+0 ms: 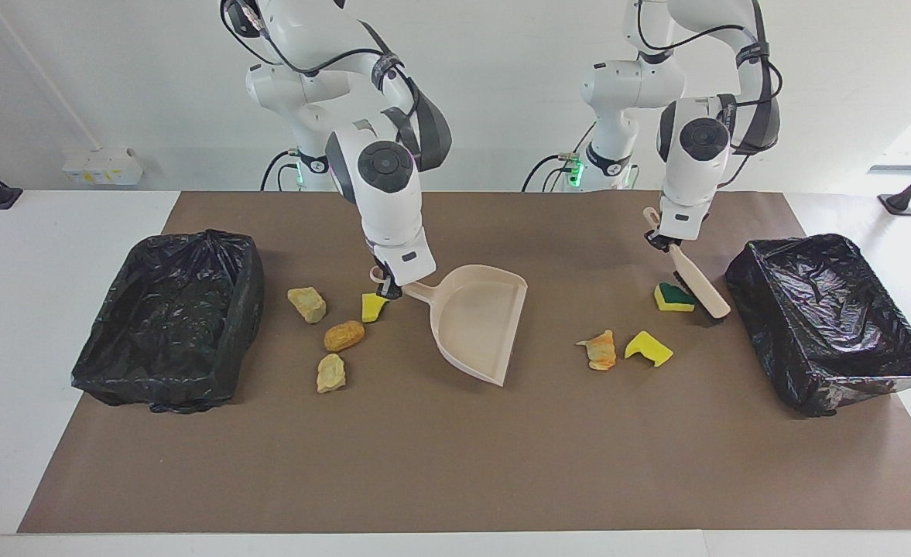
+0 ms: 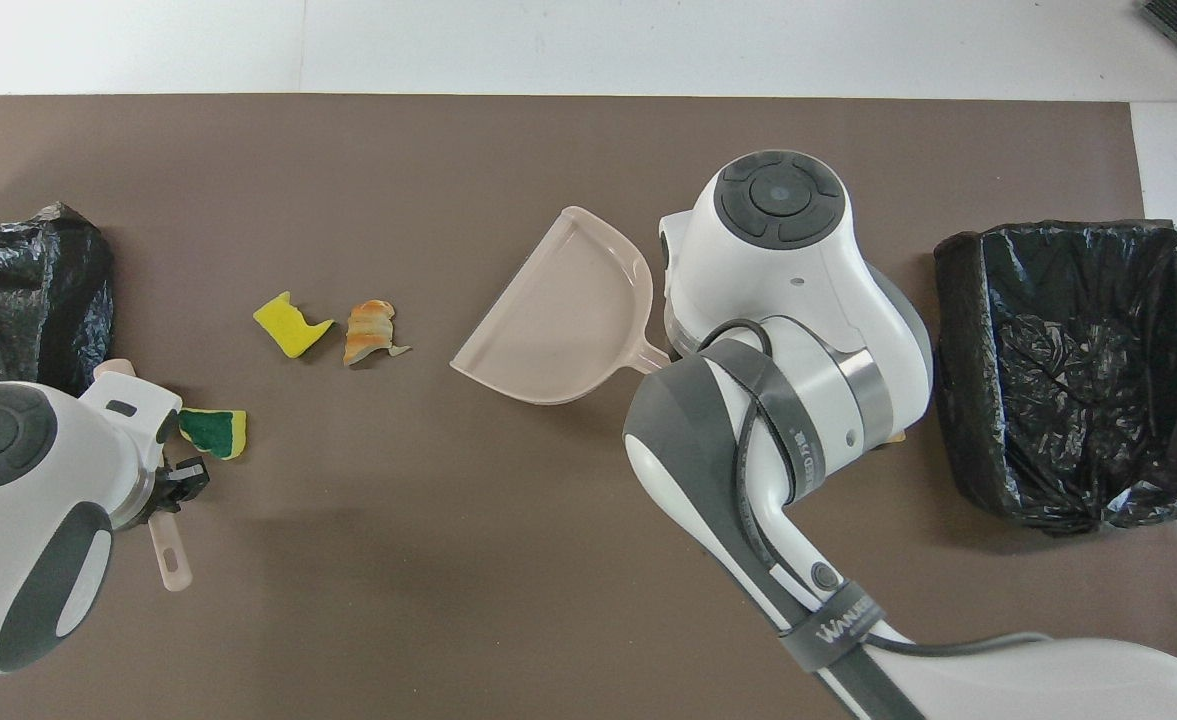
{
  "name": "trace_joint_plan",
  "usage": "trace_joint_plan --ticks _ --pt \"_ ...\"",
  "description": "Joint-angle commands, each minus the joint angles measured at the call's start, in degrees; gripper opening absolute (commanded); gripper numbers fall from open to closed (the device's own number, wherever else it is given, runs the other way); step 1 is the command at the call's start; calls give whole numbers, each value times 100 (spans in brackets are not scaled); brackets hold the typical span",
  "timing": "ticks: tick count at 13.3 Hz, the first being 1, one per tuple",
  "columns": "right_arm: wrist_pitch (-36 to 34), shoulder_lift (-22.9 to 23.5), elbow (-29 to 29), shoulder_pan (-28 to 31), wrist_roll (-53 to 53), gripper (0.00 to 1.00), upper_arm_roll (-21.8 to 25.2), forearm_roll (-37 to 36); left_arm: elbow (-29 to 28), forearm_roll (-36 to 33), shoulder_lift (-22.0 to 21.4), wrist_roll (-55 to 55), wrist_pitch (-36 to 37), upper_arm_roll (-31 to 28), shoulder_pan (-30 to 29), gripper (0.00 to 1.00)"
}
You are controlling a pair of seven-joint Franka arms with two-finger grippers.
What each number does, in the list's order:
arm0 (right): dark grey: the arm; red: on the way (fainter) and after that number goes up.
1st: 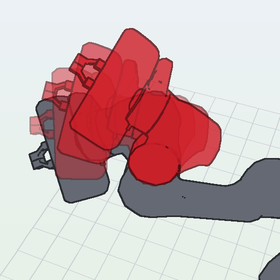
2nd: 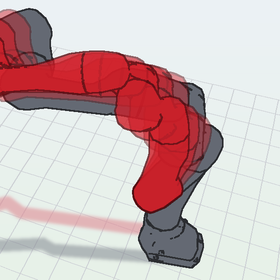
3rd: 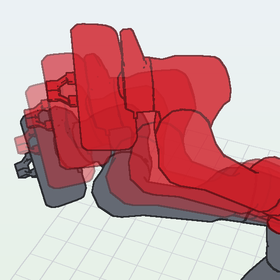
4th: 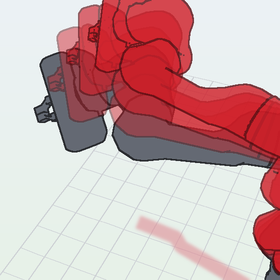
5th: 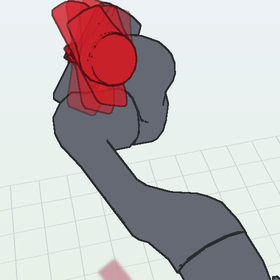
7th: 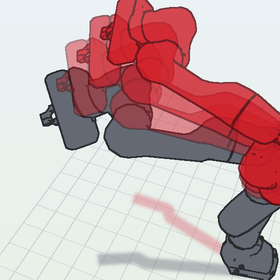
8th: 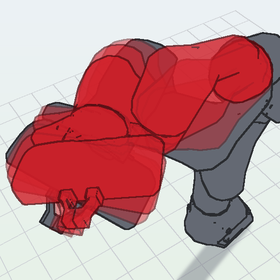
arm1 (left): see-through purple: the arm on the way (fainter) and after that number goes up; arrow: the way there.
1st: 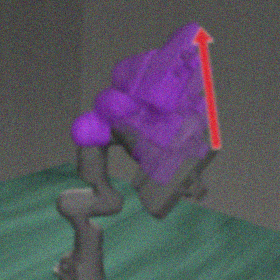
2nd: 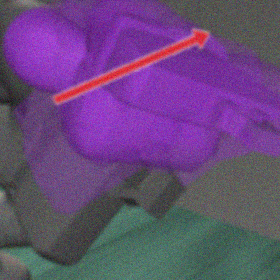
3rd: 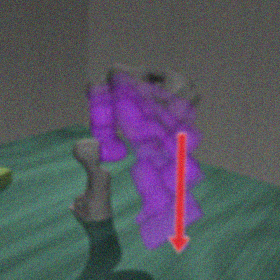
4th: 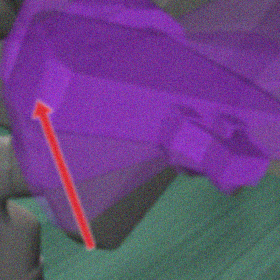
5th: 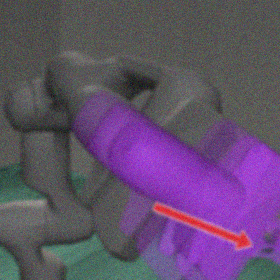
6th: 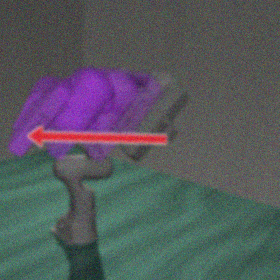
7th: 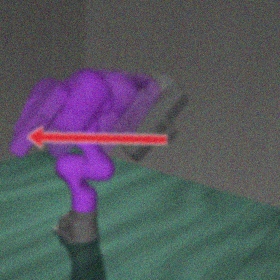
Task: Sweep and dump trash in bin
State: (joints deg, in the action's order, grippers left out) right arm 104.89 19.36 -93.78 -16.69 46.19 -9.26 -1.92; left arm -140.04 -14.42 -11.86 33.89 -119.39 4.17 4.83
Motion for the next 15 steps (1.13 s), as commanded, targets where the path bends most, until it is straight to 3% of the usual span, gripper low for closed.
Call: trace_joint_plan --ticks 1,4,6,10,15 --pt "365 242 -35 -289 -126 0 -59 -124 457 411 446 -574 -252 -56 106 0" --pt "594 383 -35 -475 -400 0 -67 -159 802 572 719 -848 -365 -47 123 0" --pt "664 419 -44 -520 -662 0 -67 -168 1109 687 1254 -857 -777 -39 176 0" --pt "656 437 -44 -634 -970 0 -67 -194 1119 1168 1318 -2005 -1182 -12 333 0" --pt "647 437 -44 -634 -1007 0 -67 -194 1013 1494 1257 -2158 -1368 -12 1132 0"
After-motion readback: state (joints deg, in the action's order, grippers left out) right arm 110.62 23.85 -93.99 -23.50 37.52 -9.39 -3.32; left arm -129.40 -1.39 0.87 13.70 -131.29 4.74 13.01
